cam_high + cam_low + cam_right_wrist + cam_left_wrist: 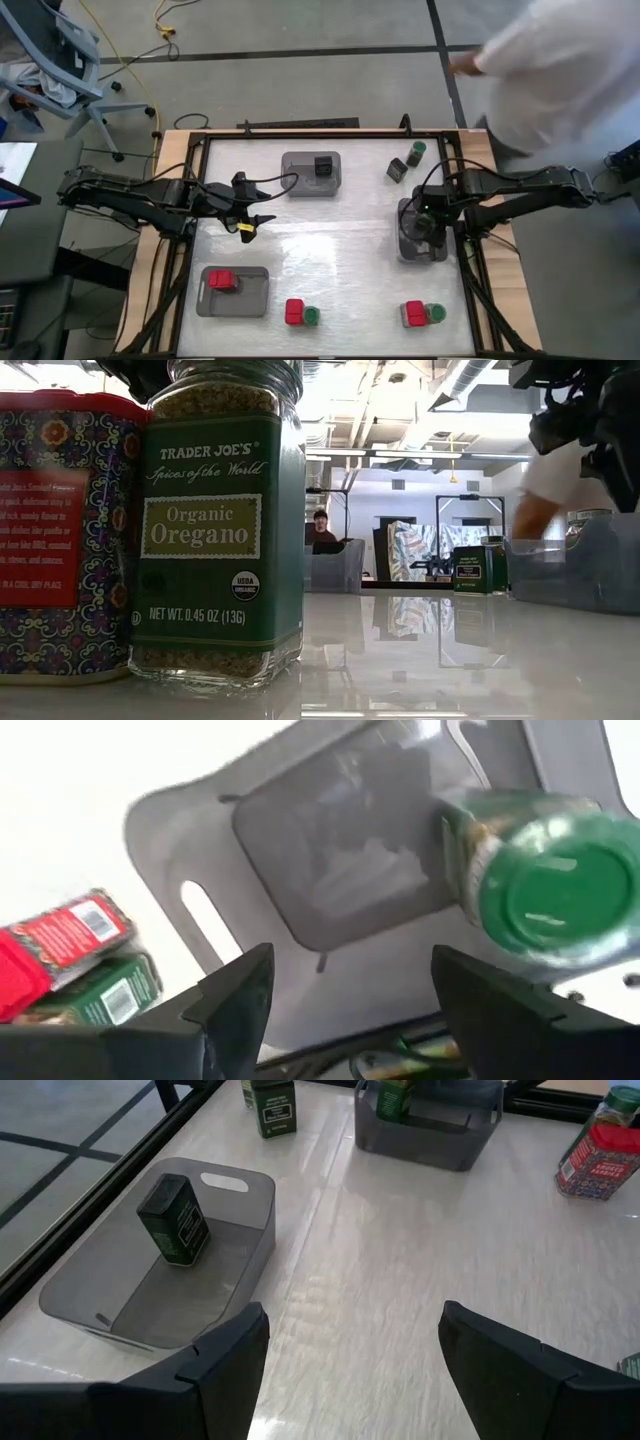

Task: Sort spices by type
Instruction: Put the middle green seasoning bottle into the middle right black transparent bin, then put the bottom left black seasoning can into the top black transparent bin

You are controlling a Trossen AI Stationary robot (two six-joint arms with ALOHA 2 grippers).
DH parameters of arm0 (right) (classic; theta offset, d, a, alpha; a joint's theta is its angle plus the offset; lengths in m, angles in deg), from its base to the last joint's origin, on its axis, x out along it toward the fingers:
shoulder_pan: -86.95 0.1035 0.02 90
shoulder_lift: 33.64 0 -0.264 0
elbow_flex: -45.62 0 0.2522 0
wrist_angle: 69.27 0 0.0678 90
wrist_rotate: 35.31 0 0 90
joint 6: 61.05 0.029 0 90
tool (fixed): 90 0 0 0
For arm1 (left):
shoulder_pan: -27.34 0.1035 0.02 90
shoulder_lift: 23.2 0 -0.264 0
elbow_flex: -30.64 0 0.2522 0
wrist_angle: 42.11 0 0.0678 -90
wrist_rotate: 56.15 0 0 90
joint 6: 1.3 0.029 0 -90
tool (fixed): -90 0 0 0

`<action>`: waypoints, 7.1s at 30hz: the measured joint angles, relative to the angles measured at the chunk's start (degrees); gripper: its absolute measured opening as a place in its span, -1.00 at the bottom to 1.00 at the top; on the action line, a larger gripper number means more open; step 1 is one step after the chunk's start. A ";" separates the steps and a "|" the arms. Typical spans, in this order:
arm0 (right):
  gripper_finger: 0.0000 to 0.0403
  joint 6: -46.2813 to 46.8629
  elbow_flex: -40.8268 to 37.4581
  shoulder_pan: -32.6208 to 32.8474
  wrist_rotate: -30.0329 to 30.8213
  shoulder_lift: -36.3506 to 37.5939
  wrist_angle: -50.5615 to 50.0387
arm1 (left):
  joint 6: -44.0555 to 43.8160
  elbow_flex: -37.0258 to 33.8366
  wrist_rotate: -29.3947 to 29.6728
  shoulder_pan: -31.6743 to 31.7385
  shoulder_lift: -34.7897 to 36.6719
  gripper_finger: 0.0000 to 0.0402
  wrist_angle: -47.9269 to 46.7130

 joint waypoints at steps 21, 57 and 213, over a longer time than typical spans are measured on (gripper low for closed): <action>0.47 1.65 0.02 0.59 4.17 -0.11 -2.57 | -0.02 0.00 0.00 0.00 0.00 0.39 0.01; 0.47 2.65 -6.49 2.12 2.60 -1.50 5.16 | -3.89 0.00 0.00 0.02 0.02 0.39 -0.03; 0.44 2.78 0.66 -0.43 24.26 4.13 23.23 | 12.77 20.35 -7.52 26.97 -11.59 0.39 -44.62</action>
